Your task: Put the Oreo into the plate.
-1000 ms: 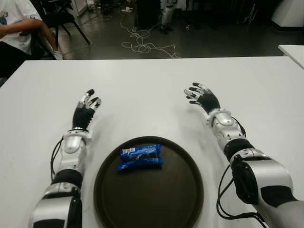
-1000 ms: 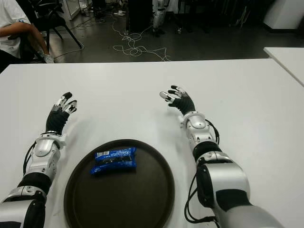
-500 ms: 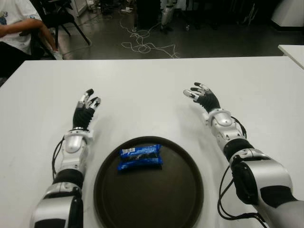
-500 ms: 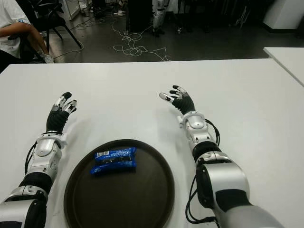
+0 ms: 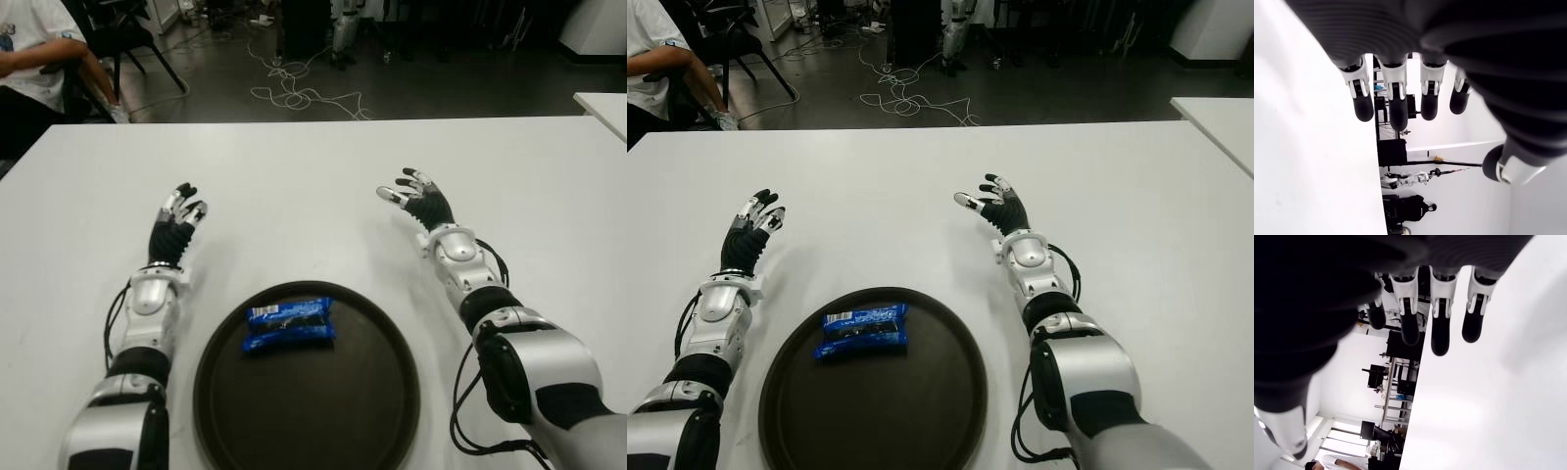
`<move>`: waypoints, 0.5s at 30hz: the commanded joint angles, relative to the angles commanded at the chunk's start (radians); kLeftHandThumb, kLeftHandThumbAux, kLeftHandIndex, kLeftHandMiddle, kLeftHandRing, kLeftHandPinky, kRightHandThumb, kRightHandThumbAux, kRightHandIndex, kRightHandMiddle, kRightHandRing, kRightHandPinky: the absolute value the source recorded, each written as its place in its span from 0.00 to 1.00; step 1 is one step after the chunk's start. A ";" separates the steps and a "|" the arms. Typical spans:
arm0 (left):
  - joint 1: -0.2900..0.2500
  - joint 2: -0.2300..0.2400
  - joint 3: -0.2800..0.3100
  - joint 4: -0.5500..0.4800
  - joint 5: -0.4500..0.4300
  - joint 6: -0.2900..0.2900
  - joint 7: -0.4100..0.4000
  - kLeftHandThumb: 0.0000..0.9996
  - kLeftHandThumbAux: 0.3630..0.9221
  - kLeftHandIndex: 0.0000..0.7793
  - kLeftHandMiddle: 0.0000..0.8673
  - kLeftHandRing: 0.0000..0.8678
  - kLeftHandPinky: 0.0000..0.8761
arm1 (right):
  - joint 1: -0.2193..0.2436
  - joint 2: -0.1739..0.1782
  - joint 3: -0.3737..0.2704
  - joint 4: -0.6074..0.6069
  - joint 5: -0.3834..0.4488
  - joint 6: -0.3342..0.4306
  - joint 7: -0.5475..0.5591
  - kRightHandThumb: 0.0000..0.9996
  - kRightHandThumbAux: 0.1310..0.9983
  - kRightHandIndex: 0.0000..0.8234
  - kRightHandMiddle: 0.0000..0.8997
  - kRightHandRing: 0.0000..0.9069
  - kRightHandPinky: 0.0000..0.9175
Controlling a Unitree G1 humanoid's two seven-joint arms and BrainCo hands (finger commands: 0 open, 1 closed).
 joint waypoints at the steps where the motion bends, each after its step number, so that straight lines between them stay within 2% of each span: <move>1: -0.002 0.000 0.001 0.003 -0.001 0.000 -0.002 0.24 0.39 0.08 0.16 0.16 0.17 | 0.001 0.000 0.000 0.000 -0.001 -0.003 -0.003 0.00 0.59 0.17 0.23 0.25 0.28; 15: -0.011 0.006 0.000 0.019 -0.002 0.006 -0.020 0.21 0.42 0.09 0.18 0.18 0.19 | -0.003 0.006 -0.004 0.003 0.001 -0.014 -0.049 0.02 0.61 0.19 0.26 0.28 0.31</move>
